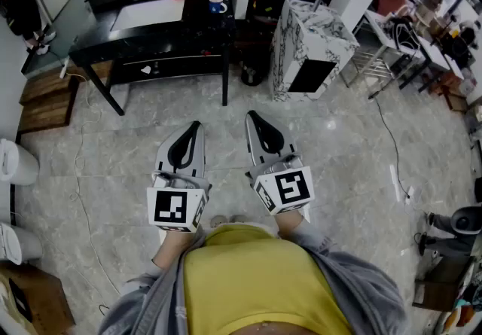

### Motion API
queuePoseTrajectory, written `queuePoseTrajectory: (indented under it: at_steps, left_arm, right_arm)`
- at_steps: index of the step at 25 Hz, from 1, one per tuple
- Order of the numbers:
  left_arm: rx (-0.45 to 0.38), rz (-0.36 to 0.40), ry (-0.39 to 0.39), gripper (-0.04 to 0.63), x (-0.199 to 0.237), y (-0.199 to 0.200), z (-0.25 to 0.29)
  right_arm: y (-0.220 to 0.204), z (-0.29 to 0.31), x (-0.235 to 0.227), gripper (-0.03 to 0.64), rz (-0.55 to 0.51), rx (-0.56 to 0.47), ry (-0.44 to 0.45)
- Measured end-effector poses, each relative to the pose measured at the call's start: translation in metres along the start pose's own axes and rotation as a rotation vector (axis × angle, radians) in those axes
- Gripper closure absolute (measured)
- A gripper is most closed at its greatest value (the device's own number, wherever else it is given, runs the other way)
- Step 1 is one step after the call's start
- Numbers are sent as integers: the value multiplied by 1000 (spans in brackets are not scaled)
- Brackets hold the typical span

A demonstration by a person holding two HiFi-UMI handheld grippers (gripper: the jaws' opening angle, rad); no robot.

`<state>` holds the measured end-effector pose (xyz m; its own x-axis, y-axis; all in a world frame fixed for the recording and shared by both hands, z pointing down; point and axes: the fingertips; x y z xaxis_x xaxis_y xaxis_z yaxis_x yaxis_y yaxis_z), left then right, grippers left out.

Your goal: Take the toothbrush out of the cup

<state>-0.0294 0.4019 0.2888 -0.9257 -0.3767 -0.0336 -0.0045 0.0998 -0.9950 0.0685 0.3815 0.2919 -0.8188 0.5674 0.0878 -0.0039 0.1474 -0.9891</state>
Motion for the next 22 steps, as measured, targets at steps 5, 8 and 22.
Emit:
queuePoseTrajectory:
  at_steps: [5,8,22]
  left_arm:
    - [-2,-6,-26,595,14,-6,5]
    - [12,-25,-34,595,24,-19,11]
    - [17,-27,-10,595,78,-48,120]
  right_arm:
    - [-7,15,2,606,38,-18,-22]
    - [-19,23,1,595,30,-1,-36]
    - [-57,142,-64,534,30,12,13]
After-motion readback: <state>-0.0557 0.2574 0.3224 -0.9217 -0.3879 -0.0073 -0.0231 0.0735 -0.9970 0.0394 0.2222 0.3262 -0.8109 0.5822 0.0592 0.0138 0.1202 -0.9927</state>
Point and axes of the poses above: the fingertips, and each gripper's own axes: z forward along the fingers, x to its left, y out of its top, and after that the axes turned 1 degree about y, right-handed
